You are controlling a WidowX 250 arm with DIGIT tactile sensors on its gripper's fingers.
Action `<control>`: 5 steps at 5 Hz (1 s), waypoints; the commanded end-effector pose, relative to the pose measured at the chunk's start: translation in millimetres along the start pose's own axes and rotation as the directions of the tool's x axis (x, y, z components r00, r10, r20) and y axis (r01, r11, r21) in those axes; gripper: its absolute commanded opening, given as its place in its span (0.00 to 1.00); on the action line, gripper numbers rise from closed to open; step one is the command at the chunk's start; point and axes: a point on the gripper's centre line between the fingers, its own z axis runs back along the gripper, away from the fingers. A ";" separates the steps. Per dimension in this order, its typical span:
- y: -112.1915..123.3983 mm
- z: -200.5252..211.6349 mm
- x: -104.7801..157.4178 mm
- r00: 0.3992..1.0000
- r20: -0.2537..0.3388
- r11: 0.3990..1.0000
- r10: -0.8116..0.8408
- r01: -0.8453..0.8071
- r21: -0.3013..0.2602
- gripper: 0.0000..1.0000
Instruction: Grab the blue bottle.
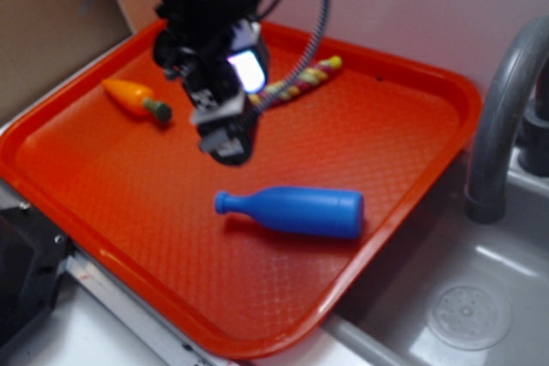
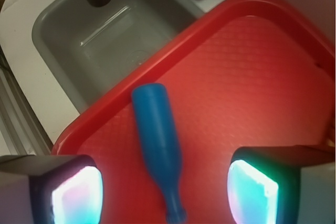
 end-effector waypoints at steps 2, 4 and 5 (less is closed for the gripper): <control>-9.9 -48.5 -0.9 0.989 -0.122 0.996 -0.078 0.082 0.026 1.00; -29.7 -71.4 -5.1 0.970 -0.168 0.984 -0.174 0.177 0.007 1.00; -29.3 -83.8 -6.3 0.957 -0.248 0.983 -0.150 0.172 0.070 1.00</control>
